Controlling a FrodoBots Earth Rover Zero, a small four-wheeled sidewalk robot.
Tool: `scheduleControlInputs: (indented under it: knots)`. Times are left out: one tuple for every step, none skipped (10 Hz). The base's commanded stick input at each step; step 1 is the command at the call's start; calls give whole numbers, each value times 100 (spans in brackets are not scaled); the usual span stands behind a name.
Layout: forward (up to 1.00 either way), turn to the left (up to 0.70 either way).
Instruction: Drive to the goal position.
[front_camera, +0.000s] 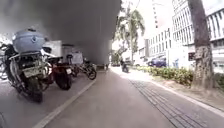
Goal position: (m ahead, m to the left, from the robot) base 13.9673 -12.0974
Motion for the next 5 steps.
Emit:
scheduleControlInputs:
  knots:
    - [45, 0]
    - [45, 0]
    - [45, 0]
    - [45, 0]
    - [45, 0]
